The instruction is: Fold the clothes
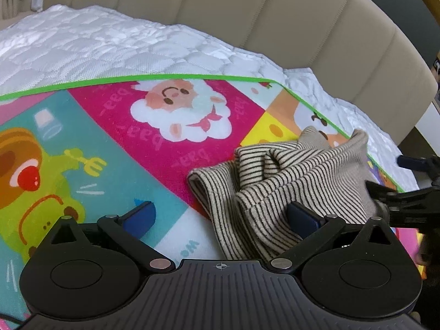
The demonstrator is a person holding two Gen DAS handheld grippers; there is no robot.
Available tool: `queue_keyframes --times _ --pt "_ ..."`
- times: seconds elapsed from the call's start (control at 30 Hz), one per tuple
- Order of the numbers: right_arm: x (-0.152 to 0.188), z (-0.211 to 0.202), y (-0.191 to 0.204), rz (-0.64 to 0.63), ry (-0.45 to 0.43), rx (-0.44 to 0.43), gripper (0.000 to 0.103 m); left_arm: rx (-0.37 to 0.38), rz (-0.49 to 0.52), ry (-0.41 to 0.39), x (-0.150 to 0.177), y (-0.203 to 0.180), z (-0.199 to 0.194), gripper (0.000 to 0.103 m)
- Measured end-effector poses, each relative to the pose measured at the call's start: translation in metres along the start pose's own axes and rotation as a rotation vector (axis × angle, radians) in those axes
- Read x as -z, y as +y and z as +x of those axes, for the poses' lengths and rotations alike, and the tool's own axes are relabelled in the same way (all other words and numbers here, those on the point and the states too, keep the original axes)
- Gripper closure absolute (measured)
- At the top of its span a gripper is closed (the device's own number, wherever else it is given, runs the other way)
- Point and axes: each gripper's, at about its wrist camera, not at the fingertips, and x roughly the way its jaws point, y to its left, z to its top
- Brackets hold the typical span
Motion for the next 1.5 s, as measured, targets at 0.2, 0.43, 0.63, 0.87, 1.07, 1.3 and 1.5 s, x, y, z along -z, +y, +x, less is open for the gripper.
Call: queue_keyframes --times 0.2,0.43,0.63,0.87,1.07,1.3,1.5 --pt "0.036 -0.022 -0.025 0.404 0.128 -0.23 0.0 -0.004 0.001 0.002 0.0 -0.001 -0.002 0.0" --pt "0.069 -0.006 -0.031 0.728 0.131 -0.434 0.032 -0.009 -0.024 -0.044 -0.003 0.0 -0.019 0.0" --pt "0.049 0.02 -0.049 0.695 0.096 -0.404 0.034 0.146 0.038 -0.126 -0.024 -0.017 -0.033 0.0" --pt "-0.006 0.057 -0.049 0.451 0.032 -0.326 0.033 0.157 0.17 -0.008 -0.023 -0.045 0.022 0.0" --pt "-0.018 0.052 -0.057 0.352 0.018 -0.336 0.024 0.229 0.2 0.05 0.005 -0.067 0.02 0.0" --pt "0.008 0.024 -0.08 0.437 0.071 -0.369 0.014 0.393 0.289 0.188 0.029 -0.101 0.009 0.0" --pt "0.051 -0.002 -0.071 0.416 0.079 -0.298 0.014 0.441 0.275 0.051 0.026 -0.1 -0.048 0.0"
